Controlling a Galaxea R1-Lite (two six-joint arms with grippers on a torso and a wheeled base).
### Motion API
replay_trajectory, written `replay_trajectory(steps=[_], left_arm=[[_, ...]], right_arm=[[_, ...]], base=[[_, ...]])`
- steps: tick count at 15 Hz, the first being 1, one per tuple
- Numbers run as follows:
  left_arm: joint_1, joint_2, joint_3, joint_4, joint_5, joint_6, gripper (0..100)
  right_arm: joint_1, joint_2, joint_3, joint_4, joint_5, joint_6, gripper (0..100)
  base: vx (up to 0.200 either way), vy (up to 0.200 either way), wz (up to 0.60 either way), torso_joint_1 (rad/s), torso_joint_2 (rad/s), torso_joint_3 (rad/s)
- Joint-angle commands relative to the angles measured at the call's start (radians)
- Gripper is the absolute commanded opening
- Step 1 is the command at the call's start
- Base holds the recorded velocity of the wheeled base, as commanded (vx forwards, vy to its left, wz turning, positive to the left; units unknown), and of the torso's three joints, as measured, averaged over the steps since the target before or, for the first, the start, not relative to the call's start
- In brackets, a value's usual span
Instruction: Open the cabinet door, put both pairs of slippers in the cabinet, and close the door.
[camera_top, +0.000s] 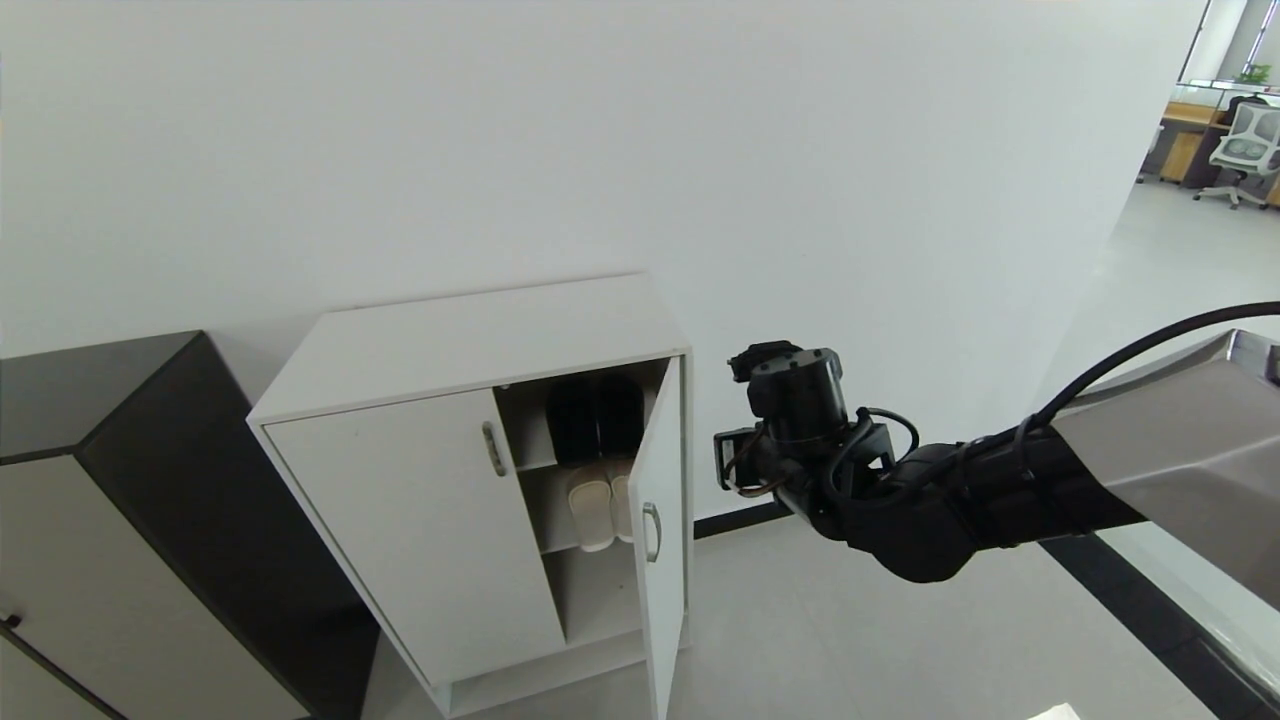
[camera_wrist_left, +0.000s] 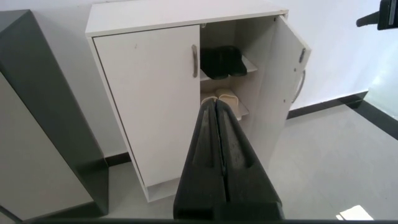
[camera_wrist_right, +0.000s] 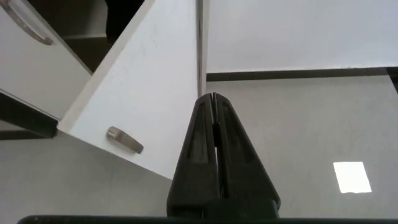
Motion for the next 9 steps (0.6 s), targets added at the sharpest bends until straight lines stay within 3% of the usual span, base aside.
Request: replay_trajectory(steps=[1, 7, 9], left_arm=[[0.0, 0.001, 0.0, 0.0, 0.001, 0.0, 0], [0.0, 0.001, 0.0, 0.0, 0.0, 0.0, 0], [0.0, 0.001, 0.0, 0.0, 0.0, 0.0, 0]], right_arm=[[0.0, -0.003, 0.001, 0.0, 0.0, 0.0, 0], [0.0, -0.002, 0.003, -0.004, -0.002, 0.0, 0], [-0.001, -0.005, 0.004, -0.014, -0.002, -0.002, 0]], base=[[0.0, 0.0, 0.6, 0.002, 0.0, 0.002], [0.0, 0.0, 0.6, 0.004, 0.0, 0.005], [0.0, 0.0, 0.0, 0.0, 0.0, 0.0]])
